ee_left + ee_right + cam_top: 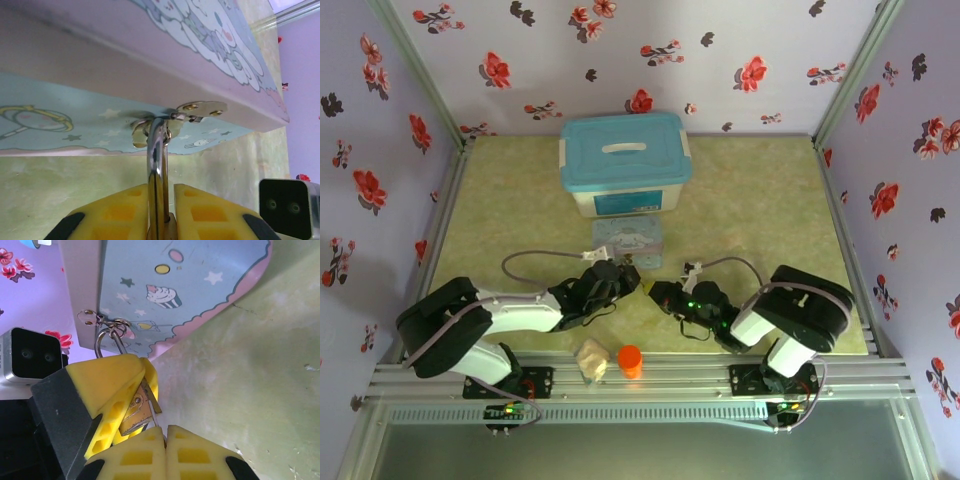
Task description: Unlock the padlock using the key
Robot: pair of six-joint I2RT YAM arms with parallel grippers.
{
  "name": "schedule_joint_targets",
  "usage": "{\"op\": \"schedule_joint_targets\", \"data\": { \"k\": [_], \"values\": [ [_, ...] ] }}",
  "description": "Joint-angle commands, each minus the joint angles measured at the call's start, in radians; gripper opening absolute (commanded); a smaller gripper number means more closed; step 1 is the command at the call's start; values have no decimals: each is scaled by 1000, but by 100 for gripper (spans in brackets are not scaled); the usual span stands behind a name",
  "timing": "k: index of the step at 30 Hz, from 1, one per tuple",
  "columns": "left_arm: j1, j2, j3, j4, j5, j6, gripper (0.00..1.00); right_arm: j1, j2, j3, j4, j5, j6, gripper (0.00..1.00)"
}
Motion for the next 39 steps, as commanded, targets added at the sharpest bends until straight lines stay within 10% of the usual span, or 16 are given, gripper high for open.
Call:
{"op": "schedule_joint_targets", "data": {
  "k": [1,39],
  "values": [
    [-5,-43,0,105,-31,-24,0,18,44,18,95,-11,23,0],
    [1,-27,-78,335,-48,-94,0,41,-57,13,96,13,36,0]
  ]
}}
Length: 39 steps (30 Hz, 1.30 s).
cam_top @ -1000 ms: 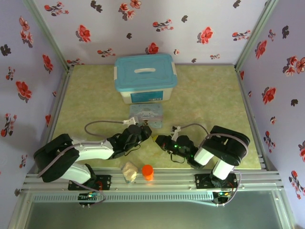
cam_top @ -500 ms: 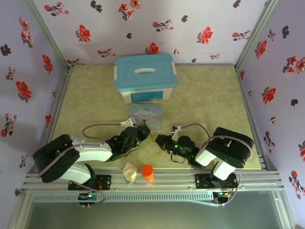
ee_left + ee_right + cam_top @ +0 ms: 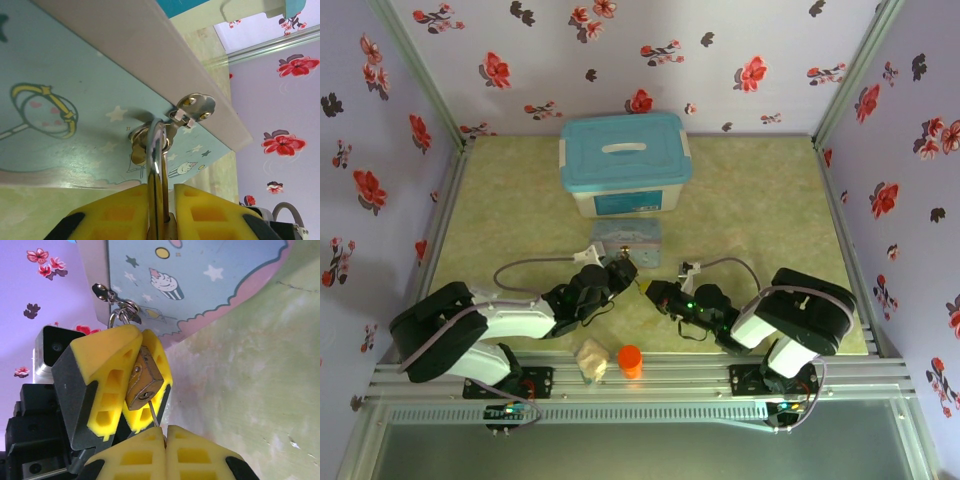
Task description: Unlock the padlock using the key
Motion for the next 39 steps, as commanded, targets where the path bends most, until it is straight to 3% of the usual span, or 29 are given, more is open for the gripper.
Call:
{"op": "schedule_joint_targets", "data": {
  "k": [1,23,39],
  "values": [
    [-1,15,0,119,2,-21,0,0,-11,22,27,3,-7,0],
    [-9,85,-41,305,42,-90,0,-101,-22,57,28,-66,5,0],
    [-8,84,-47,299,27,-98,0,-102,-28,47,26,-39,6,0]
  ]
}}
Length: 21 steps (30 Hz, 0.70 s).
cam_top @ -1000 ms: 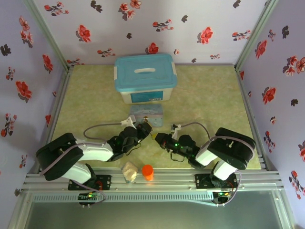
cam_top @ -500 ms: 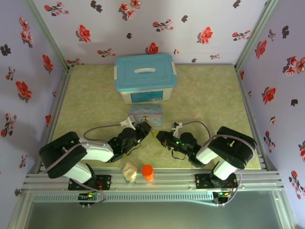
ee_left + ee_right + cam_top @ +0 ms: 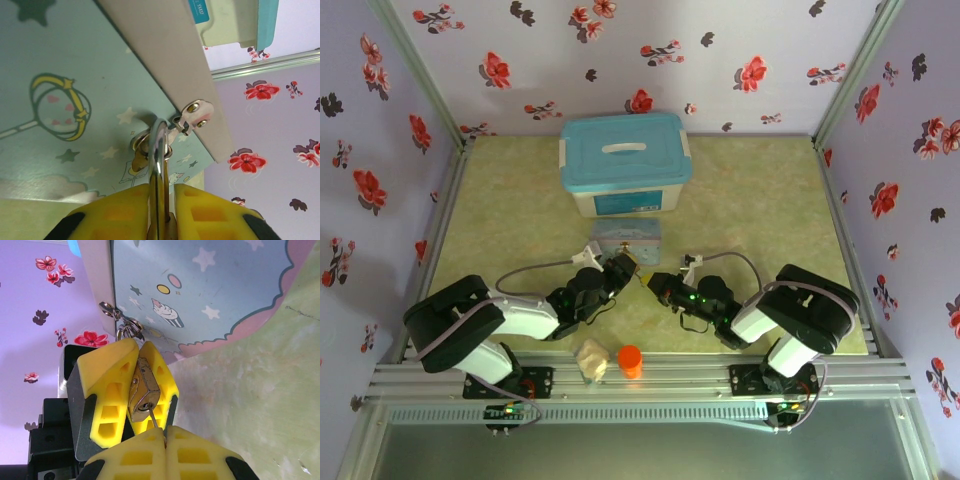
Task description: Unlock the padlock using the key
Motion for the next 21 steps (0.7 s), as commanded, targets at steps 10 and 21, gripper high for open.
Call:
{"op": "schedule_joint_targets", "data": {
  "k": [10,21],
  "values": [
    [-15,13,-4,60,42,-11,0,-9,-42,8,36,62,-3,0],
    [-15,49,3,75,46,-21,0,-9,-38,9,36,64,-14,0]
  ]
}}
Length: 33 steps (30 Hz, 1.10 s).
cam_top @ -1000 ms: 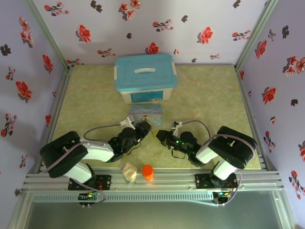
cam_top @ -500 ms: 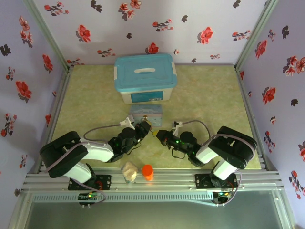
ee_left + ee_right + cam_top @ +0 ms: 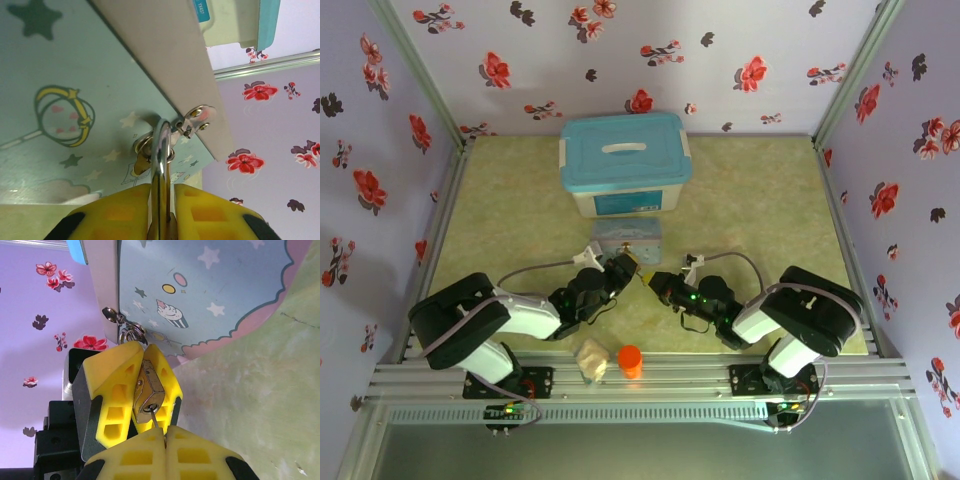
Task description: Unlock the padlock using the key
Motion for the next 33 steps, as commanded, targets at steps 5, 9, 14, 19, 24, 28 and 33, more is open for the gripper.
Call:
{"op": "schedule_joint_targets", "data": {
  "k": [5,9,14,19,24,28,33],
  "values": [
    [-17,17,5,39,53,-15,0,-11,-8,-1,59,78,-16,0],
    [-18,16,5,42,53,-17,0,-11,-2,10,59,75,-15,0],
    [-17,22,8,35,52,-17,0,-12,-7,14,61,74,-17,0],
    [-19,50,10,64,58,-30,0,-7,-26,13,60,75,-26,0],
    [-19,63,13,72,60,-35,0,-7,-30,10,59,80,-31,0],
    [-21,63,16,68,63,-33,0,-6,-28,9,60,80,-30,0],
    [-21,68,7,79,56,-38,0,-7,-41,3,59,77,-30,0]
  ]
}}
